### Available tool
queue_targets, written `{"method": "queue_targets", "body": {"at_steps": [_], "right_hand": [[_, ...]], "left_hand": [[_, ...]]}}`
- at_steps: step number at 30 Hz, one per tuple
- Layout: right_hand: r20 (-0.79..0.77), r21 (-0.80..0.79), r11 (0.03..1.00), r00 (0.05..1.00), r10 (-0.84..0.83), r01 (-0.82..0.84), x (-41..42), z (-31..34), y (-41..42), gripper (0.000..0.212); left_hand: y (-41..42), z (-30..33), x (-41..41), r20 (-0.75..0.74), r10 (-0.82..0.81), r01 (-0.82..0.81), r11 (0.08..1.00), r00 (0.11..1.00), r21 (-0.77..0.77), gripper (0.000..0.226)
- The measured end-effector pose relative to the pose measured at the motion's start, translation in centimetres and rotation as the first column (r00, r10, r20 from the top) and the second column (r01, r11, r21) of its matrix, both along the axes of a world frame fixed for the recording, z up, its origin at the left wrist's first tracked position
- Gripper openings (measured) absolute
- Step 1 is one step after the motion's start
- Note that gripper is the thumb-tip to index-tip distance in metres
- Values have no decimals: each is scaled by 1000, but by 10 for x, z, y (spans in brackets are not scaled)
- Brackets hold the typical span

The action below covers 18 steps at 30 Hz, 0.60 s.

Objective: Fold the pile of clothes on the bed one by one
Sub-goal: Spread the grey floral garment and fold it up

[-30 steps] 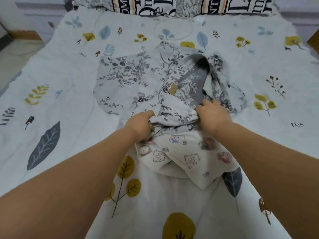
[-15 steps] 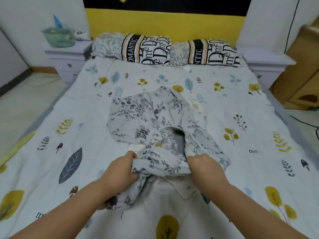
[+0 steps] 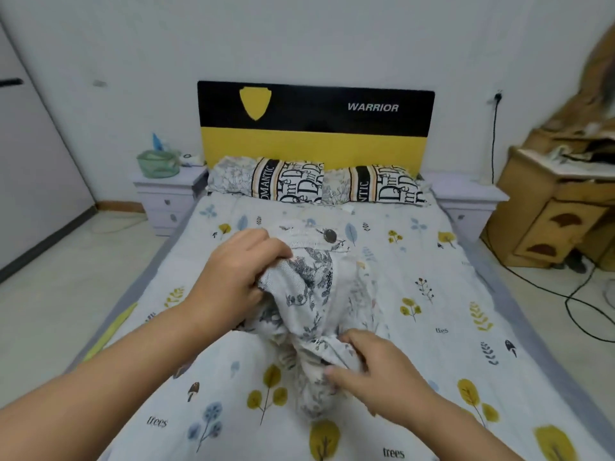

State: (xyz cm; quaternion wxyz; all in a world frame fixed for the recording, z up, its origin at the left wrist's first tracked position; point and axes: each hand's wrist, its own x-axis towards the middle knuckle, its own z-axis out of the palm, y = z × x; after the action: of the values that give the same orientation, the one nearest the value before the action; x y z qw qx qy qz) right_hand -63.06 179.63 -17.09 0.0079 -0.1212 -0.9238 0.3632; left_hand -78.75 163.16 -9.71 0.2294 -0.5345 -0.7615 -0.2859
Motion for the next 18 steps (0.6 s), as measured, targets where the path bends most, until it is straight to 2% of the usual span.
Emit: {"method": "queue_targets", "body": {"at_steps": [2,3,5,7,10,12,13,16,18], "right_hand": [[-108,-204,971,983,-150,126,10,24,-5,20],[-155,-232,947,952,-263,224,12,33,-5,25],[-190,-250,883,874,-447,397,14,49,-6,50],[-143,-405,818,856,-497,407,11,68,-14,68],[-121,-711,683,928,-353,167,10,97,-29,89],[-117,-719,695,981,-155,25,11,119,-40,98],[-85,-698,716,995,-58,-17,10,129,-45,93],[-21,-564,802,974,224,-197,16,151,-60,40],[23,-404,876,955,296,-262,20,154,-66,28]], "left_hand": [[-13,24,16,-56,-34,34,999,998,3,48],[-20,34,24,-80,-46,47,999,996,11,50],[-33,51,40,-123,-88,92,995,988,32,47],[-46,64,60,-184,-162,171,985,970,36,36],[-64,75,86,-289,-226,224,974,930,-42,24],[-76,76,97,-353,-250,221,968,902,-121,14],[-81,76,101,-387,-255,209,965,886,-158,11],[-95,72,108,-458,-250,149,958,853,-246,20],[-103,67,111,-454,-240,121,954,858,-275,24]]}}
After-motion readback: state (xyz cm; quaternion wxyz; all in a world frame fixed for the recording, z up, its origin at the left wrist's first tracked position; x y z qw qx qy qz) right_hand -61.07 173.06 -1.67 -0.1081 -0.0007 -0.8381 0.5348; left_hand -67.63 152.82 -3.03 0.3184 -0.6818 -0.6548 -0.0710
